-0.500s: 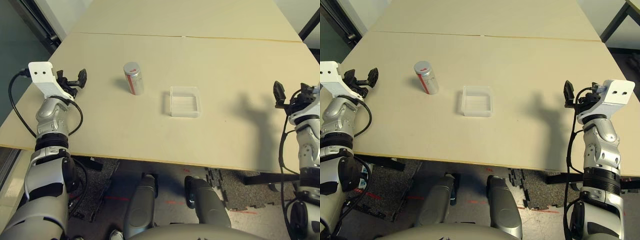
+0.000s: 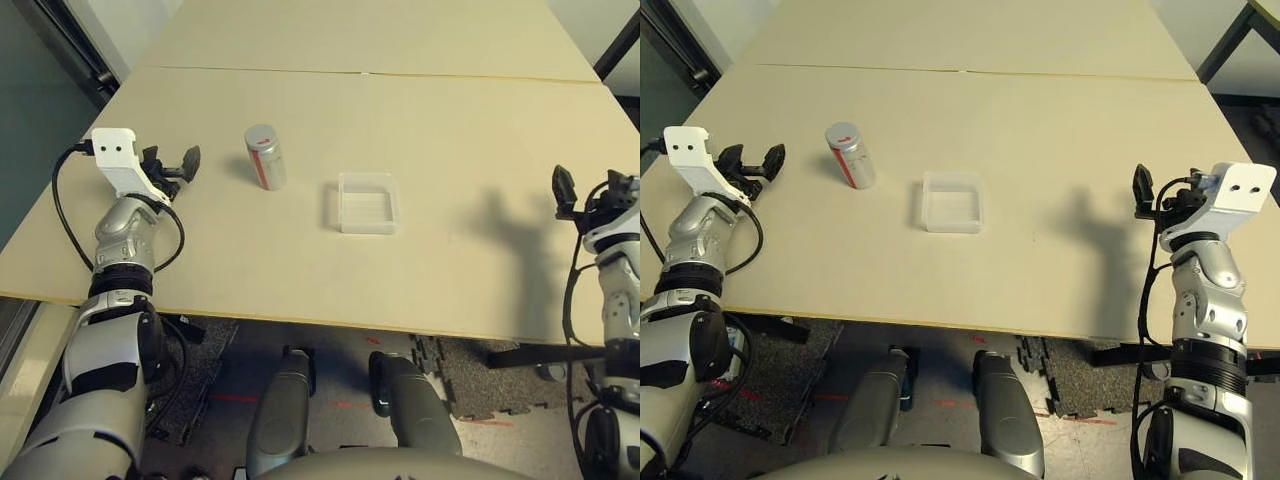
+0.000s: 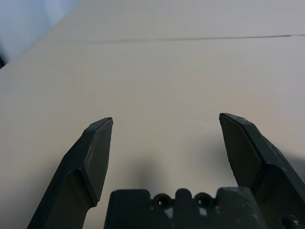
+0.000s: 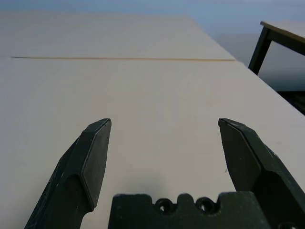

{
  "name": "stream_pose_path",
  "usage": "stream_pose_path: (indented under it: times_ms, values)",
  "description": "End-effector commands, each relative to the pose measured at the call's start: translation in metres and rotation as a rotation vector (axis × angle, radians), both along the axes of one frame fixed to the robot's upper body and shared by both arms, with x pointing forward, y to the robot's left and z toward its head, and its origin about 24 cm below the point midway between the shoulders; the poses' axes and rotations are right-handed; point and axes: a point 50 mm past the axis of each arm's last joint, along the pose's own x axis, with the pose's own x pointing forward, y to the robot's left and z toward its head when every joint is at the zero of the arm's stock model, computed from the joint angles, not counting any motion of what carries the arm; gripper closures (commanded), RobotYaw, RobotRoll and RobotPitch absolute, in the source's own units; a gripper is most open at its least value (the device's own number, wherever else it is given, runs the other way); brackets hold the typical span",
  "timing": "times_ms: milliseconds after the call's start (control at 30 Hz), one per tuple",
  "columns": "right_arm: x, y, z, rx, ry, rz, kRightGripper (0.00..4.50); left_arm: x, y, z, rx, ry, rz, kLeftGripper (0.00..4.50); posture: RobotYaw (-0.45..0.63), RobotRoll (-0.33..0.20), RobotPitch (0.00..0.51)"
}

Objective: Pour the medicine from the bottle into the box.

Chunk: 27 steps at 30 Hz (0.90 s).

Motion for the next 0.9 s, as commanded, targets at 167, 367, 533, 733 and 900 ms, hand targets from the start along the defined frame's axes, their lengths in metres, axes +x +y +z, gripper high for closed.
stream_pose_path:
  times_ms: [167,367,533,733,900]
  values:
    - [-0.008,0.022,0.009,-0.05,0.12,0.164,0.02,-0.028,-0.011,0.017,0.009,0.048,-0.261,0.01,0.09,0.0,0.173]
    - [-0.003,0.035,0.019,-0.035,0.132,0.203,0.02,-0.05,-0.022,0.008,0.017,0.148,-0.382,0.01,0.09,0.0,0.175]
    - [0.002,0.046,0.021,-0.034,0.137,0.239,0.02,-0.043,-0.038,-0.004,0.004,0.166,-0.403,0.01,0.08,0.0,0.175]
    - [0.004,0.055,0.023,-0.033,0.138,0.266,0.02,-0.025,-0.059,-0.014,-0.019,0.16,-0.428,0.01,0.05,0.0,0.171]
    - [0.003,0.059,0.028,-0.026,0.12,0.271,0.02,-0.012,-0.069,-0.024,-0.031,0.16,-0.435,0.01,0.02,0.0,0.166]
